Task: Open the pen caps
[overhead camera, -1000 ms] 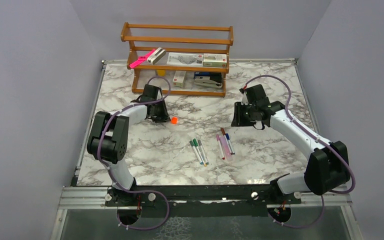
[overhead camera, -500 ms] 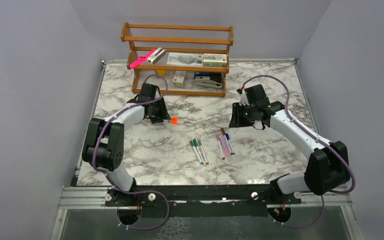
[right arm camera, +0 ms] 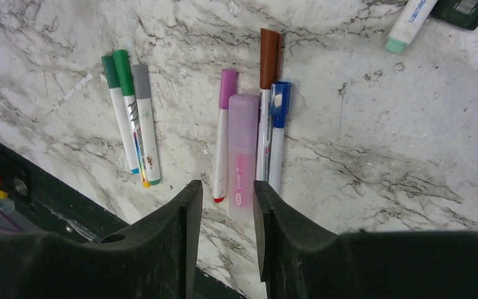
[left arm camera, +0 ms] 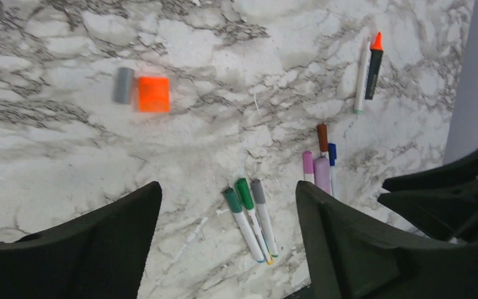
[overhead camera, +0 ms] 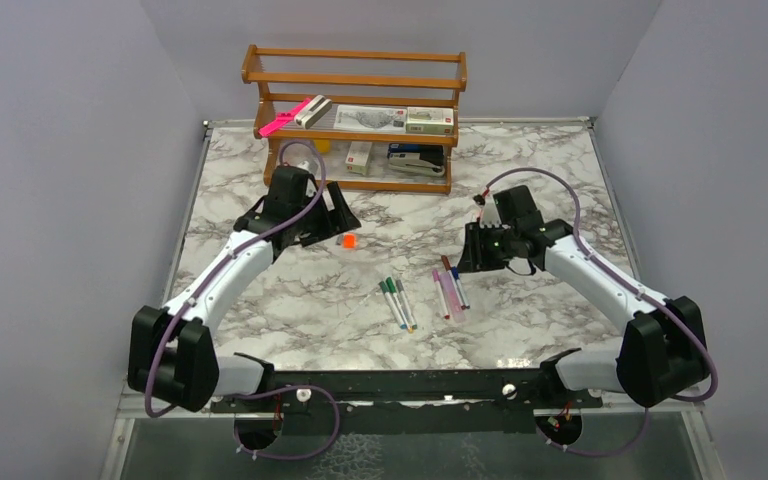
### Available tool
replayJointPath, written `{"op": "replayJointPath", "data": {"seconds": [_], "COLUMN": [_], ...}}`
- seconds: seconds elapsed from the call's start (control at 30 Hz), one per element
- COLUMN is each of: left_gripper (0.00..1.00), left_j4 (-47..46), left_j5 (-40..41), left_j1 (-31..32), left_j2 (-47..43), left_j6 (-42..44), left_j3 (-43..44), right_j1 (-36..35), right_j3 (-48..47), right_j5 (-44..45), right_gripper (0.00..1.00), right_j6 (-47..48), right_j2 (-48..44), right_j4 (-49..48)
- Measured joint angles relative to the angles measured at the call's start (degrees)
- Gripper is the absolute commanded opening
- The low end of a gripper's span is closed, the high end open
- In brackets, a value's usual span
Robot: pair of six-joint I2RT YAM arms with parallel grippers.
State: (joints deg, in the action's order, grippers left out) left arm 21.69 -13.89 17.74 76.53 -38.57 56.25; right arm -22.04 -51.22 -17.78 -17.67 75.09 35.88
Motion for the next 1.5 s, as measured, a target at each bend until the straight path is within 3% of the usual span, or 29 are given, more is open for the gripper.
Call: {"op": "replayJointPath", "data": {"seconds": [0.07,0.5,0.67,1.0,1.5], "left_gripper": [0.99,0.99,0.99,0.99,0.99], "left_j4": [0.5,0.9,0.9,1.2,3.2], "left_j5": [-0.1,0.0,-0.1,0.0,-1.8], "left_j1": [1.7,11.6,12.8,13.1,13.1], "left_j2": [-2.7,-8.3,-9.3,-19.5,-25.0], "left_j6": [-1.5,-5.9,-5.9,-7.4,-6.3], "left_j3": [-1.2,-4.0,-4.2,-11.1,-15.5], "right_j1": [-0.1,-6.9,-11.6,-20.6,-27.5], "right_j3": [1.1,2.5,2.7,2.1,-11.0], "right_j5": [-0.8,-2.5,-1.7,5.2,14.2], "right_gripper": [0.36,0.36,0.36,0.36,0.36], "right_j6": [0.0,0.0,-1.1,-5.4,-8.7], "right_j2": [0.0,0.3,1.0,9.0,21.6], "right_j4": [-0.3,-3.1,-3.7,-4.1,-1.3]}}
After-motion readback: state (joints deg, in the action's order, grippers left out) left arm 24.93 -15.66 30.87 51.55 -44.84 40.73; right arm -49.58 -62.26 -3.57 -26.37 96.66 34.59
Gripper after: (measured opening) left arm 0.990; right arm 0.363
